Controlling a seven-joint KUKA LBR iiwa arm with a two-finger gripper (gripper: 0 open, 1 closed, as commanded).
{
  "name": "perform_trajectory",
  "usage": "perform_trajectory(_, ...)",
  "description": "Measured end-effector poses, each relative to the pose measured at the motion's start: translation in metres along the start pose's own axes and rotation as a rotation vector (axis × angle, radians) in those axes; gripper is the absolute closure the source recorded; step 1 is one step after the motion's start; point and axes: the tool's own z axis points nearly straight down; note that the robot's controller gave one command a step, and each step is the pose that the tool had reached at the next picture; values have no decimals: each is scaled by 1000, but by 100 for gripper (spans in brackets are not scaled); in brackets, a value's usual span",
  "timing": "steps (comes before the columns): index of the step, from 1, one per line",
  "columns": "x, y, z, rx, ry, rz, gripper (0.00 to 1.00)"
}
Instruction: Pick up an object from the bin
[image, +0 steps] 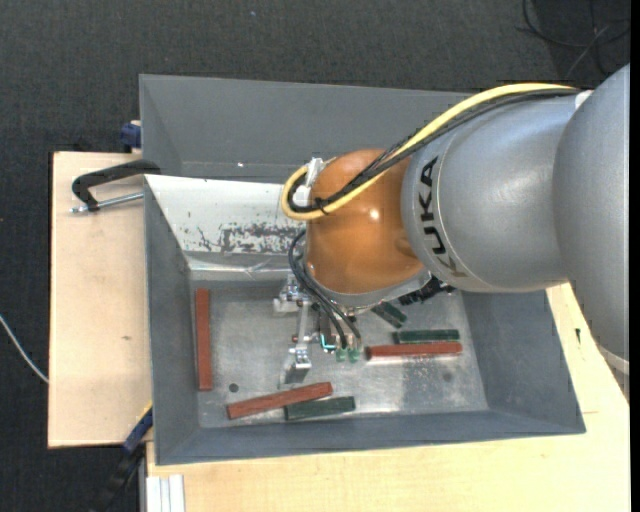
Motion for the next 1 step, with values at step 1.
perform_trajectory(1, -2, -1, -4, -1, -7, 3, 0)
